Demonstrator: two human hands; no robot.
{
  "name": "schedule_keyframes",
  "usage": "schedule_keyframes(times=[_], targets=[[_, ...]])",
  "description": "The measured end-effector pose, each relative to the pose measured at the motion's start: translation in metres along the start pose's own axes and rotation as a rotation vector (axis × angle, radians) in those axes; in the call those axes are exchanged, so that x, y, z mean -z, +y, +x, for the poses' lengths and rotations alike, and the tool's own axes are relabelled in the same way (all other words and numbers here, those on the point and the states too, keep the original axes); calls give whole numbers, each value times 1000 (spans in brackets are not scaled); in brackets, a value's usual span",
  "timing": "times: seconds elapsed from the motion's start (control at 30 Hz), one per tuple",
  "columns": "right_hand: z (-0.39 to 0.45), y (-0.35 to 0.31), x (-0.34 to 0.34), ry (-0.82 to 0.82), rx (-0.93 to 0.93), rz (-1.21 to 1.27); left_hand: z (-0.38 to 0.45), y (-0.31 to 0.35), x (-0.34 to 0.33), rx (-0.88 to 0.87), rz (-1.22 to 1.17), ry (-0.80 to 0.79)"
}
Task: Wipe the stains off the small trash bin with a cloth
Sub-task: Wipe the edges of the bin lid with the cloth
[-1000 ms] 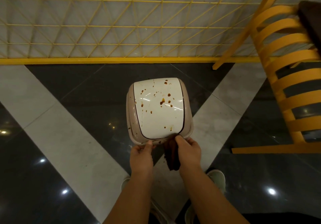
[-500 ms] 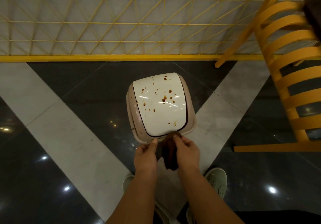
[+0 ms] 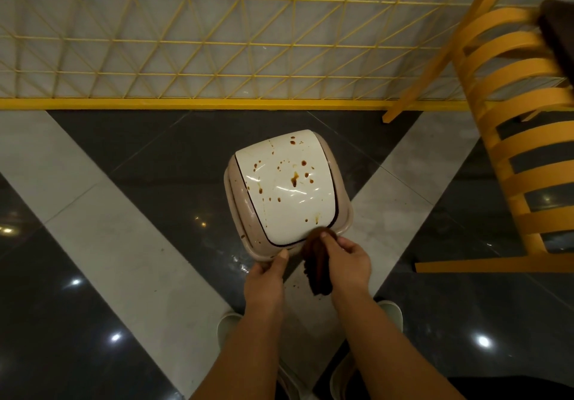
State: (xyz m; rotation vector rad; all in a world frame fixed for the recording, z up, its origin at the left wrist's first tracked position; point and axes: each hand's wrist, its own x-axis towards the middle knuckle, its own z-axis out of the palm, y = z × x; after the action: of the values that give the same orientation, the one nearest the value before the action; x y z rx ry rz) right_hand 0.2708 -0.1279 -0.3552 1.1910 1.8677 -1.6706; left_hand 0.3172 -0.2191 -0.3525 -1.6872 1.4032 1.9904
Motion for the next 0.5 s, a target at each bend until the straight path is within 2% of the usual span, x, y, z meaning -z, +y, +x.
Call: schedule_keyframes(times=[0.07, 0.23, 0.37, 0.5], targets=[[-4, 4, -6, 19, 0, 52, -1, 0, -1, -8, 2, -8], [-15, 15, -16, -105, -12, -68, -1, 3, 2, 42, 28, -27], [1, 5, -2, -40, 59, -101, 1, 4, 7, 70, 66, 9], [5, -2, 3, -71, 51, -150, -1, 12, 18, 117, -19, 54]])
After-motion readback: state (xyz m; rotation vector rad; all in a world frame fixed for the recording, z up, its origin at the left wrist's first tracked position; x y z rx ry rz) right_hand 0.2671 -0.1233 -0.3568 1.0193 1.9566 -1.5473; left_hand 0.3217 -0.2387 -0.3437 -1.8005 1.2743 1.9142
